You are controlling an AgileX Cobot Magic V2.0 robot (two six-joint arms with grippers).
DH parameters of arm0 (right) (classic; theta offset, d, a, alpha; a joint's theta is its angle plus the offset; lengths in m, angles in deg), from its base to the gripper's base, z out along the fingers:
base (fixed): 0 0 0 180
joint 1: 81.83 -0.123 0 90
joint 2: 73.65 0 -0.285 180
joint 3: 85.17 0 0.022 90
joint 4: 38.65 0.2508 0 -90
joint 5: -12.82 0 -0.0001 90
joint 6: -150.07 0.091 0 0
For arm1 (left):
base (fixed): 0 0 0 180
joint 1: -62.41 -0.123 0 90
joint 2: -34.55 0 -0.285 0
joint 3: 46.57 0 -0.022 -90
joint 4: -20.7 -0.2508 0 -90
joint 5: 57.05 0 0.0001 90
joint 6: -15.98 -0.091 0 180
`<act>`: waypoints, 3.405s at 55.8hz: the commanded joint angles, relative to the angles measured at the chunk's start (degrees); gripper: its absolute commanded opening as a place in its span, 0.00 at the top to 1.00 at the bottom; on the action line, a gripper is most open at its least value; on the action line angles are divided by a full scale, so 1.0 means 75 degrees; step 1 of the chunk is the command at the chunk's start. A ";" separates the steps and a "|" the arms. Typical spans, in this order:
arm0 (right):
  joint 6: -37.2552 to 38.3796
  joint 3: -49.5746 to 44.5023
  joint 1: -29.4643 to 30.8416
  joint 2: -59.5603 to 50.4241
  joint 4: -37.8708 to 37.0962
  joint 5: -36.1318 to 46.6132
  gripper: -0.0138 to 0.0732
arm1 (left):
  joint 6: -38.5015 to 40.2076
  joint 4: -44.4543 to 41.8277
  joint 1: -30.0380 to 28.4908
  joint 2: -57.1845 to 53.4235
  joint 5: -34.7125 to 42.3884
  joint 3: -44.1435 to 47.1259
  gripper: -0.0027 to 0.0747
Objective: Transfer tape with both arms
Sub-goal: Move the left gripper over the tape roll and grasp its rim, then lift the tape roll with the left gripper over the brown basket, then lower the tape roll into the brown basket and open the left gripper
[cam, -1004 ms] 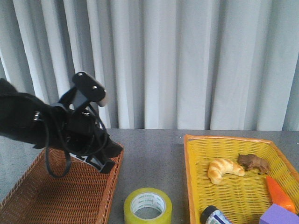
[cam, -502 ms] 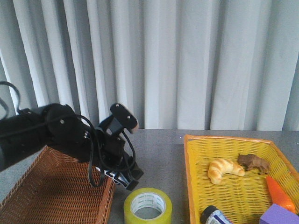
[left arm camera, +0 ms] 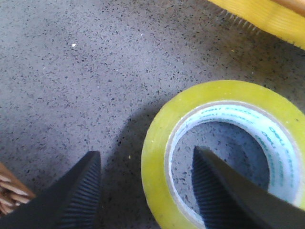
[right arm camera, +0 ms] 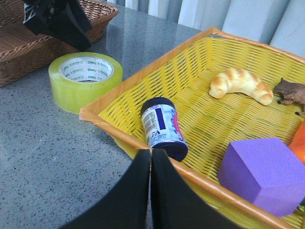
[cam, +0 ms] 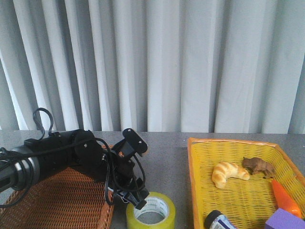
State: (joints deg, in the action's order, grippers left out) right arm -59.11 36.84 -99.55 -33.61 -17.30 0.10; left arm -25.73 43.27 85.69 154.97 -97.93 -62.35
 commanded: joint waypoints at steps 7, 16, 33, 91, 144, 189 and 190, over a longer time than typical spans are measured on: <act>0.0003 0.0214 0.0041 0.0019 0.0039 0.0535 0.85 | 0.0000 0.0275 0.0040 -0.0127 0.0475 -0.0256 0.42; 0.0003 0.0214 0.0041 0.0019 0.0039 0.0535 0.85 | 0.0000 0.0439 0.0040 0.0094 0.0511 -0.0256 0.42; 0.0003 0.0214 0.0041 0.0019 0.0039 0.0535 0.85 | 0.0000 0.0430 0.0040 0.0342 0.0631 -0.0256 0.43; -0.0006 0.0214 0.0041 0.0019 0.0039 0.0515 0.85 | 0.0089 0.0334 -0.0332 -0.2686 0.0132 -0.0256 0.96; 0.0002 0.0214 0.0041 0.0019 0.0039 0.0430 0.85 | 0.2353 -0.1830 -0.2330 -0.0930 -0.0989 -0.0256 0.96; 0.0018 0.0214 0.0041 0.0019 0.0039 0.0398 0.85 | 0.3160 -0.1824 -0.2330 -0.0913 -0.1648 -0.0256 0.57; 0.0018 0.0214 0.0041 0.0019 0.0039 0.0398 0.85 | 0.3208 -0.1824 -0.2330 -0.0913 -0.1648 -0.0256 0.55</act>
State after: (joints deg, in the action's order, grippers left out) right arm -59.10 36.84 -99.55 -33.61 -17.30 -0.32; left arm -4.04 28.24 68.40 151.53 -112.32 -62.39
